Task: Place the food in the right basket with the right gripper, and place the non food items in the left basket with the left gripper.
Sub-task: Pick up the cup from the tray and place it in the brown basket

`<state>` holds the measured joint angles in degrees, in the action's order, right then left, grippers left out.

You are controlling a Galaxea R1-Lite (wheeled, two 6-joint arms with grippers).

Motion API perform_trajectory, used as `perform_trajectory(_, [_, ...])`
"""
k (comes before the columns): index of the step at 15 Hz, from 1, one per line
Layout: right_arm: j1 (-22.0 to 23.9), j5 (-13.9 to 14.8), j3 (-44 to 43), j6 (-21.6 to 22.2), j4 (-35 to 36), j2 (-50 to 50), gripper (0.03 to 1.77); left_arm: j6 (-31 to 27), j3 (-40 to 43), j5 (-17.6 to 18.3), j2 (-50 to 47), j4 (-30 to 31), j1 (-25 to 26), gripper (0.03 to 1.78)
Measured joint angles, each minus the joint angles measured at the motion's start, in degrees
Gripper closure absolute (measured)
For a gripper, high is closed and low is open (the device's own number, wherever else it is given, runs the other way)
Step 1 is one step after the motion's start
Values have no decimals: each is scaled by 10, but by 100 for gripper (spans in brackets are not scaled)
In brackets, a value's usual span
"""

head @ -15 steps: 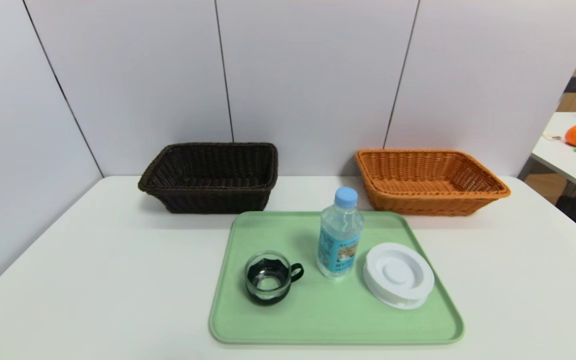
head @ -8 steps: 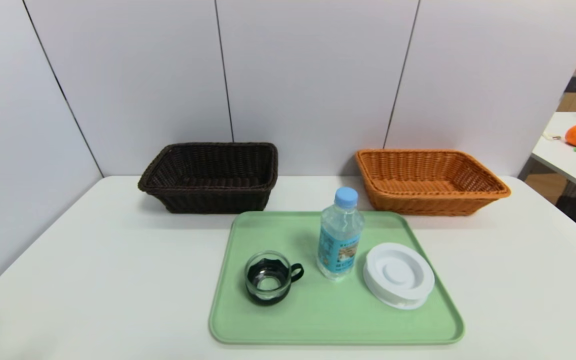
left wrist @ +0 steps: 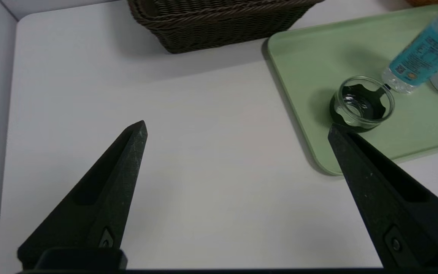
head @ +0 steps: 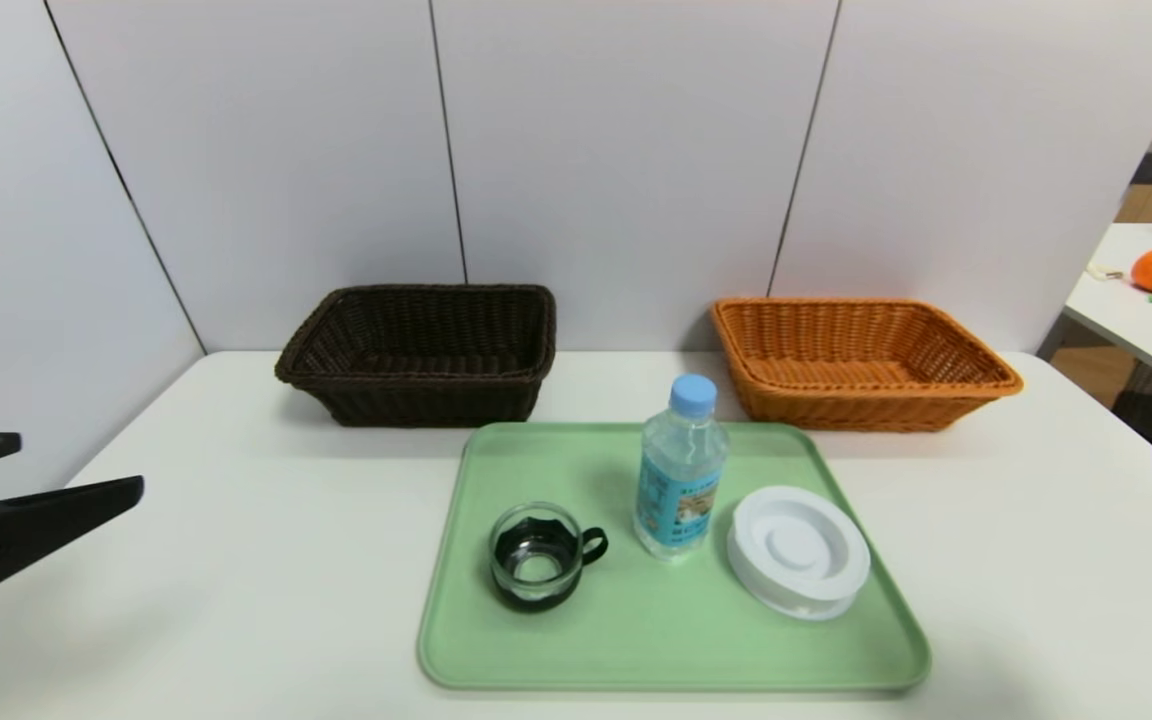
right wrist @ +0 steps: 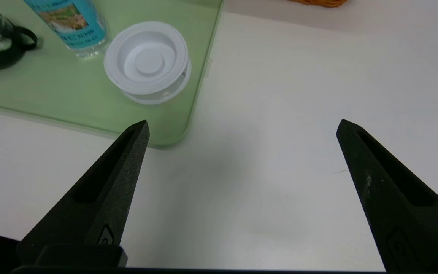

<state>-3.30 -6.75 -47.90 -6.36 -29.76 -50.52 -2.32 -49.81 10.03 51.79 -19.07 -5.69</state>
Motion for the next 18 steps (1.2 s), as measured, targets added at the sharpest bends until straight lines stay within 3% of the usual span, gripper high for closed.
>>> perform_trajectory(2, [0, -10, -18, -12, -6, -31, 10, -4, -10, 0, 36, 0, -50, 12])
perform_trajectory(5, [0, -49, -31, -12, -3, -75, 10, -2, -13, -2, 91, -1, -123, 12])
perform_trajectory(8, [0, -60, -39, -18, -1, -108, 10, 20, -26, -9, 140, -6, -188, 12])
perform_trajectory(14, [-9, -63, -66, -42, -2, -168, 10, 94, -109, -72, 254, -24, -251, 12])
perform_trajectory(18, [-12, -59, -73, -42, -3, -191, 10, 154, -149, -149, 330, -21, -306, 12])
